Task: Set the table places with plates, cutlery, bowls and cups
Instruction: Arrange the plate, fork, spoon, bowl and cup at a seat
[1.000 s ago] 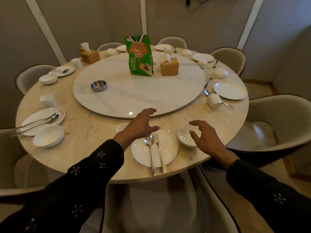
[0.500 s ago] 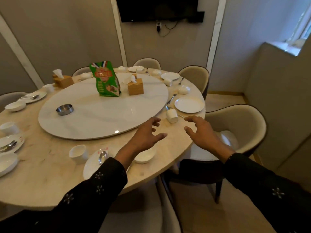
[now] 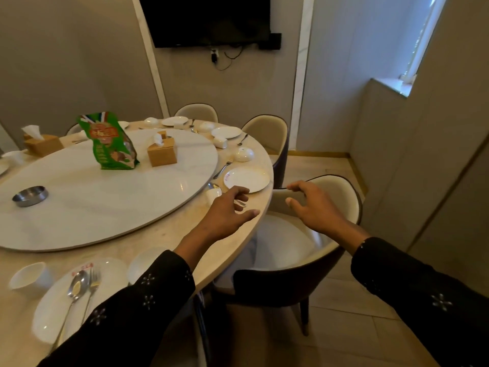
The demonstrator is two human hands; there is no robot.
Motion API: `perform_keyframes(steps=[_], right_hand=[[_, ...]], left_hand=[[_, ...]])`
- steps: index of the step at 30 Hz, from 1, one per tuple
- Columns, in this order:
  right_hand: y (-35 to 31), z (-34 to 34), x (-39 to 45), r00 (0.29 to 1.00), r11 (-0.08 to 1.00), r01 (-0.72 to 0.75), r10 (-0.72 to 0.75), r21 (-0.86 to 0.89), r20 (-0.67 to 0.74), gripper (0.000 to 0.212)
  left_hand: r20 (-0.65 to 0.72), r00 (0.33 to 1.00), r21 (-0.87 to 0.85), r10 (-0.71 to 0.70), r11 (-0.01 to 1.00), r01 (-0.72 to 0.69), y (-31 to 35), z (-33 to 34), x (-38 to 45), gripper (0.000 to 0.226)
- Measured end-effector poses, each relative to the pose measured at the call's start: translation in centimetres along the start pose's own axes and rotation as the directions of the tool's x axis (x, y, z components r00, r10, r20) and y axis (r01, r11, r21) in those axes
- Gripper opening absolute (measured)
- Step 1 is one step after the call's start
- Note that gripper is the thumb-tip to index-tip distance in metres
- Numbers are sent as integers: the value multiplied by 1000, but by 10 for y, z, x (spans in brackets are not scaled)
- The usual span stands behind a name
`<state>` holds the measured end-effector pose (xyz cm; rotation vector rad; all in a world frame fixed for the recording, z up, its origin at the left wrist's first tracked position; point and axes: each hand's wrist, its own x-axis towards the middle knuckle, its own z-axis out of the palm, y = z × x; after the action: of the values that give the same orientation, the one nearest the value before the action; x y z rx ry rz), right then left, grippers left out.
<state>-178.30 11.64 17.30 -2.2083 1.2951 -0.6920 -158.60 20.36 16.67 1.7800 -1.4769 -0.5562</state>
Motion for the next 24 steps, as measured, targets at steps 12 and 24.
perform_keyframes(steps=[12, 24], right_hand=[[62, 46, 120, 984, 999, 37, -35, -8, 174, 38], [95, 121, 208, 909, 997, 34, -62, 76, 413, 37]], left_hand=[[-42, 963, -129, -266, 957, 259, -64, 57, 84, 53], [-98, 847, -237, -523, 839, 490, -106, 101, 134, 46]])
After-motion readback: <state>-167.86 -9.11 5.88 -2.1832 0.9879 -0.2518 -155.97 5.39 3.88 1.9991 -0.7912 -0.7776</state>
